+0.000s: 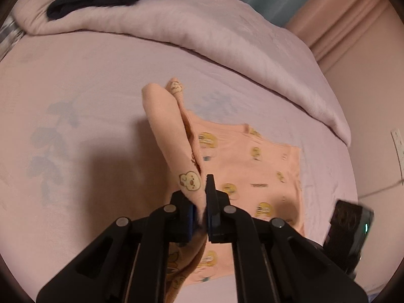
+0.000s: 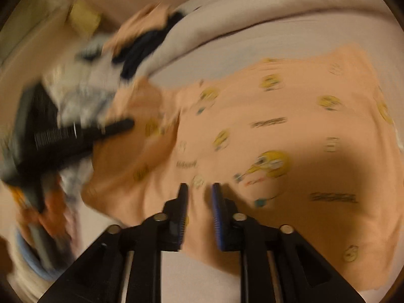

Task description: Fold small clothes

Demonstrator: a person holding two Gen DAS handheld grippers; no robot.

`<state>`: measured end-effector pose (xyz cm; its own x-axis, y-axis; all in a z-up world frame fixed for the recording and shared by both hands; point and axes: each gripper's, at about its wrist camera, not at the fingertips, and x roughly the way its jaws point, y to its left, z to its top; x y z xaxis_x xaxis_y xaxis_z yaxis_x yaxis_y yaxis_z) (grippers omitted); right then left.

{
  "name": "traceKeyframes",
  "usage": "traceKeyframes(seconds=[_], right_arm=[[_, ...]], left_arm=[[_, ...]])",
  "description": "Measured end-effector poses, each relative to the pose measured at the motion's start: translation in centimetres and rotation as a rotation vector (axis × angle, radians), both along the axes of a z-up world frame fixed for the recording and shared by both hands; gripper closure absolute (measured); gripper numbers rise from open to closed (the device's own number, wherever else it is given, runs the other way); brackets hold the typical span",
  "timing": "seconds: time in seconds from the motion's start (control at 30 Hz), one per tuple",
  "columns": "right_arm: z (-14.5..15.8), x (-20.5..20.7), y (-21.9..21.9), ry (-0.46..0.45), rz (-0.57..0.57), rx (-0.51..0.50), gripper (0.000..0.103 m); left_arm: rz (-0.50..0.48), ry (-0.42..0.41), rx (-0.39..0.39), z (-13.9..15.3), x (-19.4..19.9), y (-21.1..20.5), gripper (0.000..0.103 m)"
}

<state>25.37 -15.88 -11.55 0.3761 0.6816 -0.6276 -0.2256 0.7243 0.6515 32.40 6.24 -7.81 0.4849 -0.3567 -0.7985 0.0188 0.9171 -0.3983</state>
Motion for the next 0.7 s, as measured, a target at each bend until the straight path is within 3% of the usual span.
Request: traceKeyframes(seconds=[0.07, 0.2, 0.23, 0.37, 0.47, 0.63, 0.7], right_arm=[[-0.6, 1.0, -2.1, 0.049, -0.049, 0.156, 0.060], [-1.7, 3.3, -3.8, 0.117, -0.091, 0.370, 0.050], [-2.1, 3.9, -3.9, 0.134, -0.093, 0.403, 0.043], [-4.0, 5.8, -4.7, 0.232, -0.142, 0.573, 0.039], [-4.1, 6.8, -4.1, 0.274, -0.151, 0.589, 0.039], [-3.2, 7.1, -3.1, 0.256, -0.126, 0.480, 0.039], [-2.8, 7.4, -2.5, 0.237, -0.109, 0.414, 0.047]], left_arm=[[-0.038, -0.004, 0.028, 0.1, 0.2, -2.3, 0.097], [-0.116, -0.001, 0.071, -0.3, 0.6, -6.6, 0.097], [-0.138, 0.003, 0.080, -0.6, 0.7, -7.5, 0.096], [-0.234, 0.067, 0.065, -2.9, 0.9, -10.3, 0.093], [-0.273, 0.110, 0.050, -4.1, 0.7, -11.1, 0.092], [-0.292, 0.086, -0.006, -2.8, -0.6, -8.7, 0.092], [-0.276, 0.062, -0.025, -1.9, -1.8, -6.9, 0.091]])
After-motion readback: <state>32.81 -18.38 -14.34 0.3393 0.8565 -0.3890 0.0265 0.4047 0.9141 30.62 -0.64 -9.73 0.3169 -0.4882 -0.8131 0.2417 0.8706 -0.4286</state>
